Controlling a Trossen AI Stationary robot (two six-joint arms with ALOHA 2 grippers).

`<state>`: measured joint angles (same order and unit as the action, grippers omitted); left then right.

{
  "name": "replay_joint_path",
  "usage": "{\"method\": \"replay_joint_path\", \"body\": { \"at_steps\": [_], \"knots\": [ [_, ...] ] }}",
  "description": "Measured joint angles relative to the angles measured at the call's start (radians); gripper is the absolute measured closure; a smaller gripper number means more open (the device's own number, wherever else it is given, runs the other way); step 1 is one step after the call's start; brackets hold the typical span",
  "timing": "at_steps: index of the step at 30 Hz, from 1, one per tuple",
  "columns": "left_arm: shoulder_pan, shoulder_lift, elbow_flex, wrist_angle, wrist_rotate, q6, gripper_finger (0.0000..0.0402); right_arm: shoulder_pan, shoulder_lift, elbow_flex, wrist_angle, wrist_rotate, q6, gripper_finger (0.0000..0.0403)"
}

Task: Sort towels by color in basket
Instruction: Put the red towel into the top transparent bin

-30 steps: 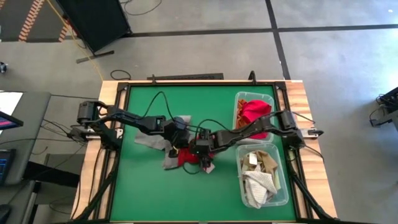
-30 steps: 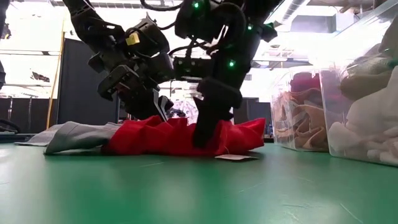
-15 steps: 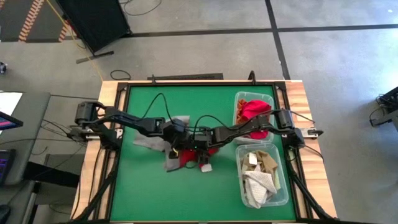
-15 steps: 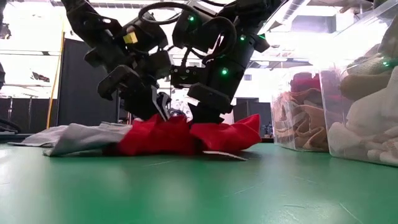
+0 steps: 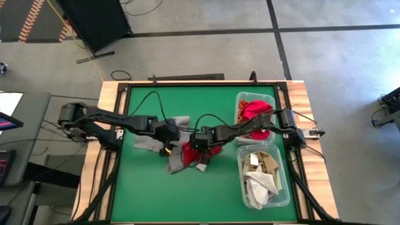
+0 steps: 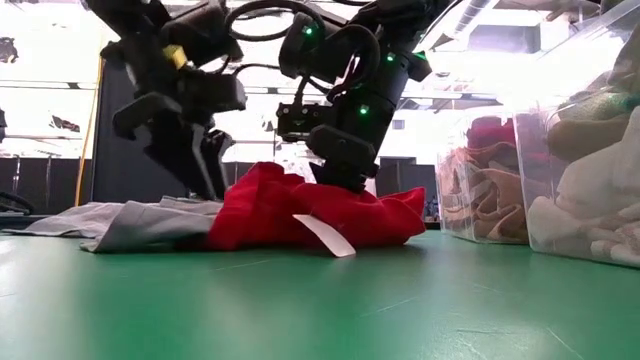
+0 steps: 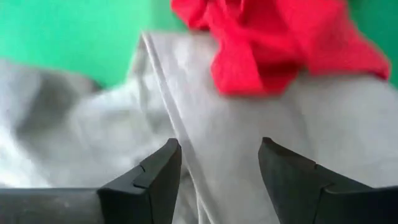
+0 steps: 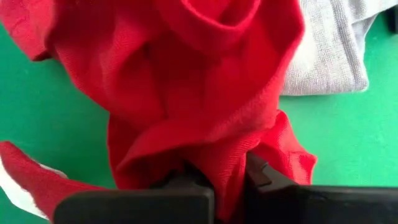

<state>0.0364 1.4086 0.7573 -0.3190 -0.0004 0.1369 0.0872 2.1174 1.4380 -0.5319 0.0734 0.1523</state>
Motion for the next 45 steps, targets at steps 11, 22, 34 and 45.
{"method": "replay_joint_path", "body": {
  "at_steps": [11, 22, 34, 45],
  "knots": [
    [0.023, 0.104, -0.101, 0.018, -0.082, -0.067, 0.0228, 0.020, -0.096, 0.044, -0.152, -0.015, 0.008, 0.0364],
    [0.026, 0.111, -0.102, -0.066, -0.122, -0.114, 0.0244, 0.042, -0.333, 0.118, -0.305, 0.208, 0.044, 0.0364],
    [0.026, 0.111, -0.103, -0.111, -0.129, -0.147, 0.0245, 0.074, -0.592, 0.121, -0.708, 0.475, 0.362, 0.0364],
    [0.024, 0.025, -0.110, -0.121, -0.166, -0.157, 0.0245, 0.029, -0.626, 0.005, -1.023, 0.513, 0.725, 0.0364]
  ]
}}
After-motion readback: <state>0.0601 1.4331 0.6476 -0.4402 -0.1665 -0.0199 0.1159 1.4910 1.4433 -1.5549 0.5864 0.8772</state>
